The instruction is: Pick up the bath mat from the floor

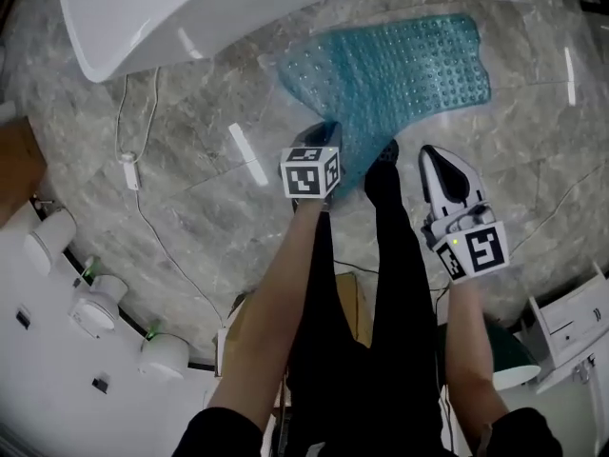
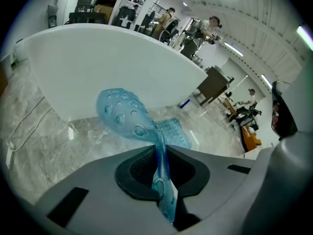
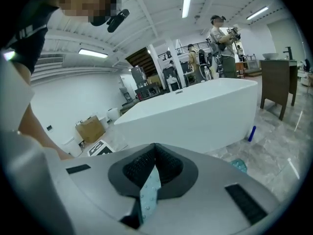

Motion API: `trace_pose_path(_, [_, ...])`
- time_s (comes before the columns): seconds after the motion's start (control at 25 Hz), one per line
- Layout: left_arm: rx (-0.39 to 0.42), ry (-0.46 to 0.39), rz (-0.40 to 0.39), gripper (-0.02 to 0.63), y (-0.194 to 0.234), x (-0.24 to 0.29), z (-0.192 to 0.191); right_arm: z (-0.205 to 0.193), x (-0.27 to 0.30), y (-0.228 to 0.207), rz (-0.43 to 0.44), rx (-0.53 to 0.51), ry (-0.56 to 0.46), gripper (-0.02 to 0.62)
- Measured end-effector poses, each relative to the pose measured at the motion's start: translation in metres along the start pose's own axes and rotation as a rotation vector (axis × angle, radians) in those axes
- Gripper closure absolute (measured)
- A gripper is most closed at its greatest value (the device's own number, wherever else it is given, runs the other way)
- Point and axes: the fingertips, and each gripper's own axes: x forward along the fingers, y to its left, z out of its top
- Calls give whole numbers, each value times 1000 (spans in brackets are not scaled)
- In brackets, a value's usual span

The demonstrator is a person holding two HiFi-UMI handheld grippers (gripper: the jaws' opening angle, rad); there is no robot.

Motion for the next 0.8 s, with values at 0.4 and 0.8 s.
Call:
trace_pose_path(0.4, [123,-40,-36,563,-129,-88,50,101,-101,-23,7,-47,-61,583])
trace_pose_path(0.8, [167,-168,-43,565,-190,-191,88,171,-164,-31,-32,-76,-114,583])
